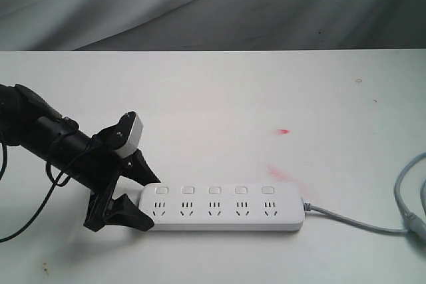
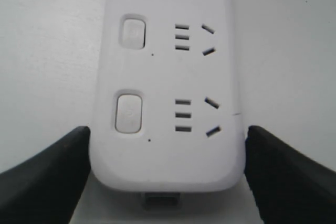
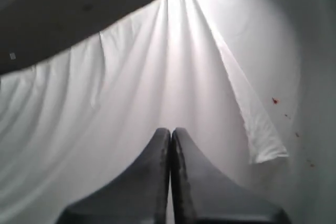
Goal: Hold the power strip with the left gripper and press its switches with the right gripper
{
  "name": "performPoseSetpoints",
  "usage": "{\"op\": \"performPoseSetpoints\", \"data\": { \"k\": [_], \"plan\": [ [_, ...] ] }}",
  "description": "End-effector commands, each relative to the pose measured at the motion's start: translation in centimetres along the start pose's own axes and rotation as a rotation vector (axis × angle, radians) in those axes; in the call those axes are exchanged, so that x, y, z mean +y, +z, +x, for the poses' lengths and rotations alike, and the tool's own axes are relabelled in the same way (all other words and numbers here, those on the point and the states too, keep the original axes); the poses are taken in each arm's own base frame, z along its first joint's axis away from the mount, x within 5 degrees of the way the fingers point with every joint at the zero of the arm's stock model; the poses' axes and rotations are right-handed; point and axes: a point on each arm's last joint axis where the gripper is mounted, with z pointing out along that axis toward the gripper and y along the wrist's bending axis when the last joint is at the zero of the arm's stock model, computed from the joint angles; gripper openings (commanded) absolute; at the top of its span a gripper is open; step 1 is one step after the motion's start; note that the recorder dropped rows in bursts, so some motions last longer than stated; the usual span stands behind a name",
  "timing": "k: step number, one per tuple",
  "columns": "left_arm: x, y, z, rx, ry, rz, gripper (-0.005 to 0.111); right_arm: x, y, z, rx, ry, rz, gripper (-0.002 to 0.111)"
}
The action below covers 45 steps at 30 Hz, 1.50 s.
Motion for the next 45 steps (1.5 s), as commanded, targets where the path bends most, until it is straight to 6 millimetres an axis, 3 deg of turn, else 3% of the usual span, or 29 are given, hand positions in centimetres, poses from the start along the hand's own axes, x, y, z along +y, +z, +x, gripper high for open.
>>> {"op": "performPoseSetpoints", "data": {
  "k": [1, 8, 14, 18, 24, 37, 45],
  "plan": [
    [0.0, 0.0, -0.1, 0.006, 0.015, 0.0, 0.05, -1.6, -0.1, 4.6, 0.253, -0.292, 0.008, 0.0],
    [0.0, 0.0, -0.1, 0.006, 0.015, 0.0, 0.05, -4.1, -0.9, 8.1, 0.414, -0.127, 0.163, 0.0],
    [0.0, 0.0, -0.1, 0.006, 0.015, 0.0, 0.05, -5.4, -1.8, 10.3, 0.486, -0.162, 0.223, 0.0],
    [0.0, 0.0, -0.1, 0.006, 0.015, 0.0, 0.05, -7.3, -3.8, 13.3, 0.524, -0.213, 0.285, 0.0],
    [0.0, 0.0, -0.1, 0.006, 0.015, 0.0, 0.05, -8.4, -6.4, 15.9, 0.551, -0.306, 0.29, 0.0],
    [0.0, 0.0, -0.1, 0.006, 0.015, 0.0, 0.05, -10.0, -9.7, 19.9, 0.552, -0.282, 0.298, 0.0],
    [0.0, 0.0, -0.1, 0.006, 0.015, 0.0, 0.05, -9.9, -10.3, 20.0, 0.566, -0.295, 0.29, 0.0]
  ]
}}
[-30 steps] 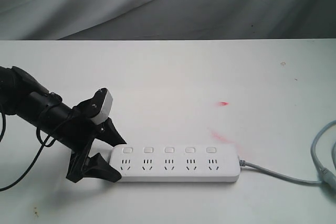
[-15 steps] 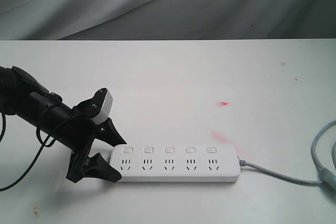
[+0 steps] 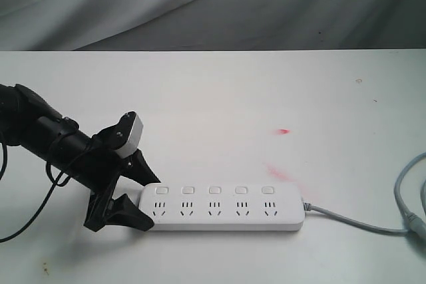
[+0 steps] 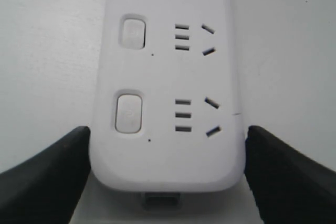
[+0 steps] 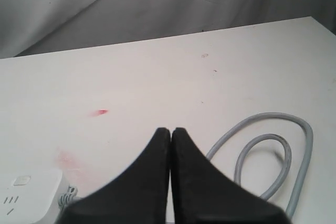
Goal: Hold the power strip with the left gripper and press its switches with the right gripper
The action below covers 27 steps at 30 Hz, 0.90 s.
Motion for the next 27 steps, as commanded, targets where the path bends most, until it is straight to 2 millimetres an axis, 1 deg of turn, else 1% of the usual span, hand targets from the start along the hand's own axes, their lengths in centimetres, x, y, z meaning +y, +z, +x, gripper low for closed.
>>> {"op": "performPoseSetpoints", "data": {
  "k": [1, 27],
  "plan": [
    [0.05, 0.04, -0.12, 0.006, 0.015, 0.0, 0.05, -0.11, -0.14, 0.41, 0.025, -0.023, 0.012, 0.0],
    [0.05, 0.04, -0.12, 0.006, 0.015, 0.0, 0.05, -0.15, -0.14, 0.41, 0.025, -0.038, 0.017, 0.0]
  ]
}}
